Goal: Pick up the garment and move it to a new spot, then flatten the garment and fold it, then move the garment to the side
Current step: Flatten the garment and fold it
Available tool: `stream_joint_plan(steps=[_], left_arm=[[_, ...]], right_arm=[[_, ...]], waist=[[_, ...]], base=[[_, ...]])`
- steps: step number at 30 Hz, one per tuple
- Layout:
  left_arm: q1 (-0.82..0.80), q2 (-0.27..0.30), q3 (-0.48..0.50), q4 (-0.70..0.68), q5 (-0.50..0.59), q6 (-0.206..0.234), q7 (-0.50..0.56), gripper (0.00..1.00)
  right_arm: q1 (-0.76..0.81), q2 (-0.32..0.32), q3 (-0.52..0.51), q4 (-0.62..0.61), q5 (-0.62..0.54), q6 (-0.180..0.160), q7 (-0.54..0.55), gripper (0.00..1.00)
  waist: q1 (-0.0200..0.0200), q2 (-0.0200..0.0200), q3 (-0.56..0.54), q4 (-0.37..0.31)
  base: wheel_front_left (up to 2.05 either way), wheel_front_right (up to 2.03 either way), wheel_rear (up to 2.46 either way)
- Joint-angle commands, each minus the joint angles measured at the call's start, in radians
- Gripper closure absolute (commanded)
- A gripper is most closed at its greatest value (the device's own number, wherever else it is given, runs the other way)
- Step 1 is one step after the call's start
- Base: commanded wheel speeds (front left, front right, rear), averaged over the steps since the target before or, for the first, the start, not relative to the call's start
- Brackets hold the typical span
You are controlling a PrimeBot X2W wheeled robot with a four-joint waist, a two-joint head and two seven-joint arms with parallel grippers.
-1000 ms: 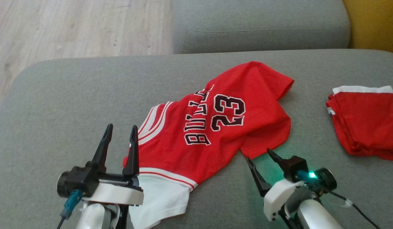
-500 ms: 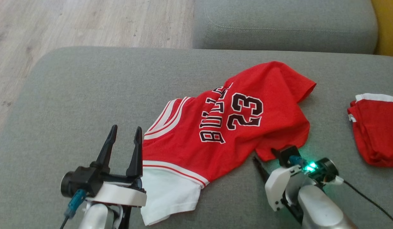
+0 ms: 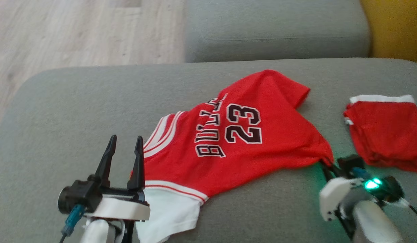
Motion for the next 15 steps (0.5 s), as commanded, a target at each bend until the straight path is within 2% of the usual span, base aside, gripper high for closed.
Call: stream_joint_plan(steps=[1, 6, 10, 11, 12, 15], left_arm=[[-0.025, 0.001, 0.039, -0.038, -0.008, 0.006, -0.008, 0.00], [-0.027, 0.001, 0.033, -0.057, -0.026, 0.017, -0.008, 0.00], [-0.032, 0.001, 0.027, -0.064, -0.034, 0.025, -0.008, 0.00], [-0.033, 0.001, 0.027, -0.065, -0.035, 0.026, -0.008, 0.00], [-0.033, 0.001, 0.027, -0.065, -0.035, 0.027, -0.008, 0.00], [-0.036, 0.001, 0.027, -0.065, -0.034, 0.026, -0.008, 0.00]], right_arm=[[-0.004, -0.014, 0.008, -0.039, -0.008, -0.001, -0.007, 1.00], [0.075, -0.052, -0.055, -0.174, 0.001, -0.001, 0.041, 1.00], [0.147, -0.048, -0.065, -0.301, 0.025, -0.001, 0.112, 1.00], [0.161, -0.039, -0.067, -0.338, 0.042, -0.001, 0.127, 0.55], [0.172, -0.026, -0.070, -0.375, 0.065, -0.001, 0.139, 0.00], [0.190, -0.003, -0.063, -0.491, 0.108, -0.001, 0.147, 0.00]], waist=[[0.0000, -0.0001, -0.015, -0.035], [0.0000, -0.0001, -0.015, -0.085], [0.0000, -0.0001, -0.013, -0.108], [0.0000, -0.0001, -0.012, -0.112], [0.0000, -0.0001, -0.011, -0.116], [0.0000, -0.0001, -0.008, -0.121]], base=[[0.00, 0.00, 0.00], [0.00, 0.00, 0.00], [0.00, 0.00, 0.00], [0.00, 0.00, 0.00], [0.00, 0.00, 0.00], [0.00, 0.00, 0.00]])
